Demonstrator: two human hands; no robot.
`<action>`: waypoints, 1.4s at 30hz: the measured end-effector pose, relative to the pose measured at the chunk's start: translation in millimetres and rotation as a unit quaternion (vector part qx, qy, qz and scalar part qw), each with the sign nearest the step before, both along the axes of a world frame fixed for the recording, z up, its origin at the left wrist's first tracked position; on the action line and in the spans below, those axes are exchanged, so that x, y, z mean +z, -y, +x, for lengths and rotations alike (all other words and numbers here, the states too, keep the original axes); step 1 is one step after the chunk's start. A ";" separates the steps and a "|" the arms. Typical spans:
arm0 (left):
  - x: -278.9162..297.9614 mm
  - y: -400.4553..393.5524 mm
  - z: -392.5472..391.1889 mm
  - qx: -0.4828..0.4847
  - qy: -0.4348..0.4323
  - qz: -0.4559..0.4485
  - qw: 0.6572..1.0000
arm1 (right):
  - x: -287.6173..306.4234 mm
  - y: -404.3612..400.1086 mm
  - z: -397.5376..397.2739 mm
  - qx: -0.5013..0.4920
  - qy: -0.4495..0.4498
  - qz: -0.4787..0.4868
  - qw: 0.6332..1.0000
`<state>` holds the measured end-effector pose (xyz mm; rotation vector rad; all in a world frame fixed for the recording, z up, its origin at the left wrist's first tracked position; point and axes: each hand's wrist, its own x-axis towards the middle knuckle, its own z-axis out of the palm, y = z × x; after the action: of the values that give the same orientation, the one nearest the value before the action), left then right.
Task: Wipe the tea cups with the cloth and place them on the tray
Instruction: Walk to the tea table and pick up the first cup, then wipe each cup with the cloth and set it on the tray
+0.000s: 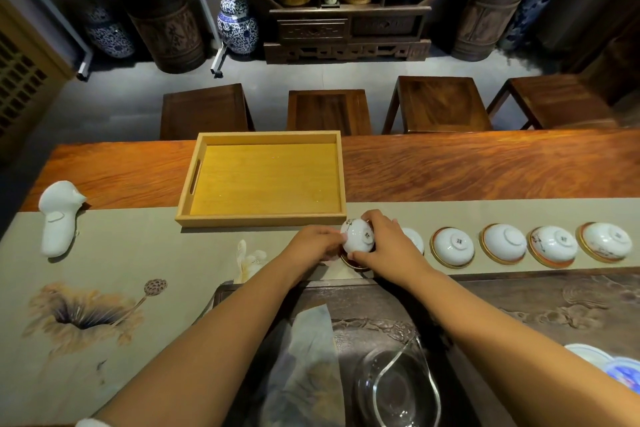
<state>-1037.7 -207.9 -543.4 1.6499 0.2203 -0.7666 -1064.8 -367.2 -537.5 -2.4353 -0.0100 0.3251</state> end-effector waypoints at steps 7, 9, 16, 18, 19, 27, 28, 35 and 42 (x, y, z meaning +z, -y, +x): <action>15.9 9.8 0.9 -0.056 0.050 0.042 0.996 | 1.8 5.2 -3.7 0.006 0.017 -0.060 0.998; 19.3 13.8 0.9 -0.067 0.064 0.070 0.993 | 5.0 6.8 -6.1 0.005 0.018 -0.061 0.998; 32.2 7.7 2.5 -0.042 0.057 0.042 0.997 | 35.7 -0.6 -27.3 0.063 0.059 -0.002 0.996; 37.7 2.1 3.4 -0.036 0.051 0.039 0.997 | 43.9 -11.8 -37.3 0.144 0.032 0.006 0.989; 40.6 -0.9 3.9 -0.033 0.052 0.048 0.997 | 45.5 -17.8 -41.4 0.188 0.019 -0.007 0.982; 56.7 -24.2 5.0 0.008 0.040 0.061 0.997 | 38.2 -49.9 -51.8 0.308 -0.064 -0.104 0.943; 57.6 -26.3 5.2 0.012 0.039 0.063 0.997 | 38.0 -51.2 -51.5 0.308 -0.064 -0.108 0.943; 60.5 -44.4 -5.7 0.027 0.030 0.066 0.997 | 36.7 -67.0 -52.3 0.324 -0.067 -0.139 0.933; 56.5 -53.8 -17.9 0.055 0.026 0.061 0.996 | 33.3 -93.0 -65.4 0.405 0.016 -0.275 0.872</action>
<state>-1055.5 -154.1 -486.9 1.7543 0.3235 -0.6380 -1130.2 -274.2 -504.3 -2.8759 -1.1194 0.7308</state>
